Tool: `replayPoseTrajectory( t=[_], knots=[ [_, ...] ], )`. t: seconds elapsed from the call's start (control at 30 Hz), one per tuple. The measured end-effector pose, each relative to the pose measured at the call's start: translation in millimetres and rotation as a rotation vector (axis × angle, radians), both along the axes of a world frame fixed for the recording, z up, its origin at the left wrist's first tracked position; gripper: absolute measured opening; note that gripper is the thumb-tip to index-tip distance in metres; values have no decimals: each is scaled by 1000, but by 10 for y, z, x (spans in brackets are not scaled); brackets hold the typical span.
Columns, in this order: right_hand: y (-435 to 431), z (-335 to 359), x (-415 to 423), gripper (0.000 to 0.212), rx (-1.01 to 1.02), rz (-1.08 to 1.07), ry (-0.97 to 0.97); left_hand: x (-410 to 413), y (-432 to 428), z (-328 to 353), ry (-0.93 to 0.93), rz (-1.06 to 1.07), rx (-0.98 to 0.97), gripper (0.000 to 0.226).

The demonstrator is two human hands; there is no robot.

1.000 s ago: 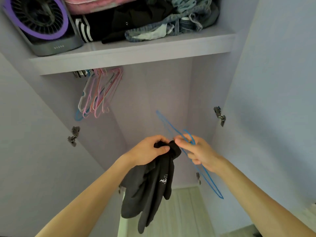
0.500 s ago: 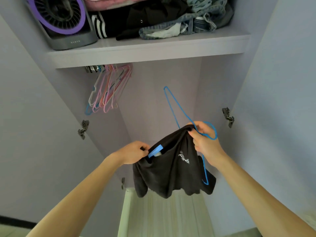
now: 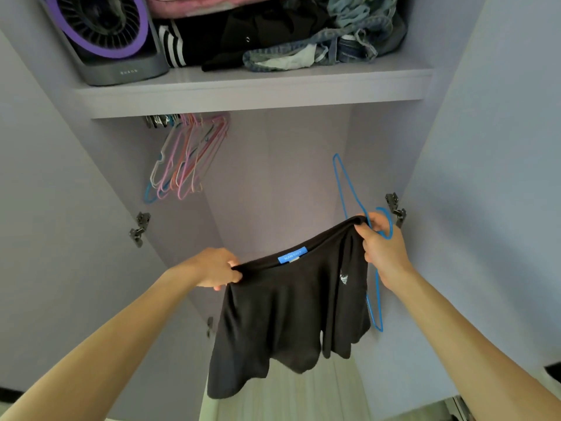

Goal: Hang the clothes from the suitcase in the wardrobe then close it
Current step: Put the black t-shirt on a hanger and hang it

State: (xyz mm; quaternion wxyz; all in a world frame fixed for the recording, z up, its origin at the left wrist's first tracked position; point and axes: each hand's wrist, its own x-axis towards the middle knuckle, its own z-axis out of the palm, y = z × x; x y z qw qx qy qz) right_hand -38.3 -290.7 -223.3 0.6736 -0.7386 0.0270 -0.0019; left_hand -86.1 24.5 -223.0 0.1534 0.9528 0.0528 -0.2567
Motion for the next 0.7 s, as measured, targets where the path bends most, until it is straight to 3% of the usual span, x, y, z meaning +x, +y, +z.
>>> replayPoseTrajectory(
  t=[0.03,0.17,0.3,0.4,0.53,0.63,0.7],
  knots=[
    [5,-14,-5,16,-18,-11,-3,30,-8,34,-12,66,-34,11],
    [-34,-75,-45,13,-23,0,21,143,-141,162,-175,570,-493,22],
    [-75,-124,-104,19,-6,109,93,216,-204,231,-181,841,-664,28],
    [-95,-165,-92,17,-43,53,125,285,-233,277,-294,679,-592,28],
    [-102,-84,-49,17,-55,-186,95,351,-427,448,-395,343,-446,26],
    [-91,162,1,38,142,-319,117,406,-572,592,-478,191,-340,27],
    [-94,390,29,41,397,-304,145,422,-662,668,-514,140,-325,27]
  ],
)
